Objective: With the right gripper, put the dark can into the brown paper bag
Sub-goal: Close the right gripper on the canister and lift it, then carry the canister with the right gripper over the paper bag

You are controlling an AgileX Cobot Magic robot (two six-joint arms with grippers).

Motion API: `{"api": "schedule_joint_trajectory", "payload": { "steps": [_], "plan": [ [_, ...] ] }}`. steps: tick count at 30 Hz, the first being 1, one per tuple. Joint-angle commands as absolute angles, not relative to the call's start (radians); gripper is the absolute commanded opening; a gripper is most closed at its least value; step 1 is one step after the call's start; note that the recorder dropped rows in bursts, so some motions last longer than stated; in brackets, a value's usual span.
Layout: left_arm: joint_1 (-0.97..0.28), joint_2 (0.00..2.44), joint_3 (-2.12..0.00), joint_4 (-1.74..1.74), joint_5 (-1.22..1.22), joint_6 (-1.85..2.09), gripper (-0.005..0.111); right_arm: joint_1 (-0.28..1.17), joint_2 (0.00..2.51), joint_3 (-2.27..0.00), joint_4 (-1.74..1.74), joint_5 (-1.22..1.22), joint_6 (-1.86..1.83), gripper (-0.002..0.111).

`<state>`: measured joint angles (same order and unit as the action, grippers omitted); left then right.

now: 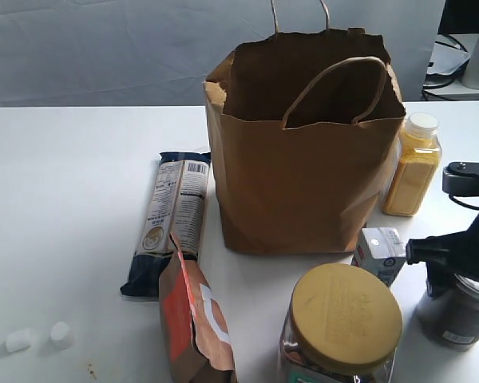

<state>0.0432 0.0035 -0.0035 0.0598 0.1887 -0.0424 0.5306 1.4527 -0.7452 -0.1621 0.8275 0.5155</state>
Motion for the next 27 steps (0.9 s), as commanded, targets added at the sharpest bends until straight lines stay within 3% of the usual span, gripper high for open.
{"api": "schedule_joint_trajectory", "payload": {
  "steps": [1, 8, 15, 22, 27],
  "plan": [
    [0.037, 0.000, 0.000, 0.062, 0.184, -0.046, 0.000, 0.522, 1.316, -0.744, -0.173, 0.827, 0.505, 0.000],
    [0.037, 0.000, 0.000, 0.062, 0.184, -0.046, 0.000, 0.522, 0.941, -0.746, -0.255, 0.782, 0.555, 0.000],
    [0.037, 0.000, 0.000, 0.062, 0.184, -0.046, 0.000, 0.522, 0.714, -0.746, -0.410, 0.552, 0.683, 0.000],
    [0.037, 0.000, 0.000, 0.062, 0.184, -0.046, 0.000, 0.522, 0.767, -0.753, -0.387, 0.040, 0.689, 0.000],
    [0.037, 0.000, 0.000, 0.062, 0.184, -0.046, 0.000, 0.619, 1.017, -0.894, -0.370, 0.040, 0.681, 0.000]
  ]
}}
